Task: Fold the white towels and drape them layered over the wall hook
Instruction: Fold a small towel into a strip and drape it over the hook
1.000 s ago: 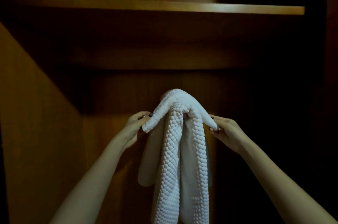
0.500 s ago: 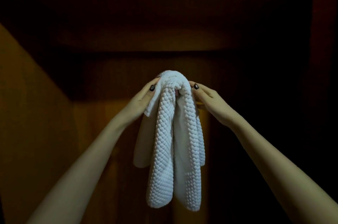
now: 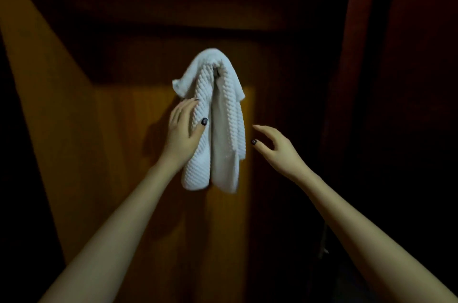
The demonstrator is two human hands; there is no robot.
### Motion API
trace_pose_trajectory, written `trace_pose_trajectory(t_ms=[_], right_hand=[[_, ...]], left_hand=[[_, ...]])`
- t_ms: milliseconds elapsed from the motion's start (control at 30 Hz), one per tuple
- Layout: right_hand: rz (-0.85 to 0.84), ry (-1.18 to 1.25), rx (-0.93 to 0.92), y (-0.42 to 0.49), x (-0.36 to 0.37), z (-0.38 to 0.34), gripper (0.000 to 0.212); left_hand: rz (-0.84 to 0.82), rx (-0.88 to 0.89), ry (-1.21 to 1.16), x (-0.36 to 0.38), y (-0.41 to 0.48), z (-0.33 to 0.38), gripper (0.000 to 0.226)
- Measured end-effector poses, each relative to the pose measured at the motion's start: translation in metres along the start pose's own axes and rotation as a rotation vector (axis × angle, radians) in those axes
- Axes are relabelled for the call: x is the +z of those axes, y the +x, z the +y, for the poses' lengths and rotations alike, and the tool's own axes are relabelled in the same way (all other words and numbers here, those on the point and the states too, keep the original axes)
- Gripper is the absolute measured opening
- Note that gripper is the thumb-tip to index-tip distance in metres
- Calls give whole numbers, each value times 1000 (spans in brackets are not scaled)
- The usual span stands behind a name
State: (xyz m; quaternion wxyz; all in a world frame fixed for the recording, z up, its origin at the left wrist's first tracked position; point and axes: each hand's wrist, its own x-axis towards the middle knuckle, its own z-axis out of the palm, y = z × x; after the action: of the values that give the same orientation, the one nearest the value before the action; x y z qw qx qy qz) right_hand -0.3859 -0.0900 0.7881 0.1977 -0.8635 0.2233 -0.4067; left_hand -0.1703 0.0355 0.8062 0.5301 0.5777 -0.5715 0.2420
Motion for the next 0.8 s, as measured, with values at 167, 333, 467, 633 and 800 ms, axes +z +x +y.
trace_pose_trajectory(t_ms=[167, 333, 467, 633, 800], right_hand=[[-149, -99, 231, -133, 6, 31, 53], [-318, -221, 480, -278, 8, 83, 57], [-465, -309, 694, -380, 6, 118, 58], [-536, -343, 953, -500, 15, 147, 60], [-579, -291, 1202, -608, 43, 179, 60]], left_hand=[[-359, -88, 3, 40, -120, 41, 47], [-743, -108, -29, 94, -257, 79, 49], [-981, -96, -43, 135, -347, 107, 52], [-1218, -138, -76, 179, -454, 126, 54], [-1403, -140, -105, 208, -570, 125, 54]])
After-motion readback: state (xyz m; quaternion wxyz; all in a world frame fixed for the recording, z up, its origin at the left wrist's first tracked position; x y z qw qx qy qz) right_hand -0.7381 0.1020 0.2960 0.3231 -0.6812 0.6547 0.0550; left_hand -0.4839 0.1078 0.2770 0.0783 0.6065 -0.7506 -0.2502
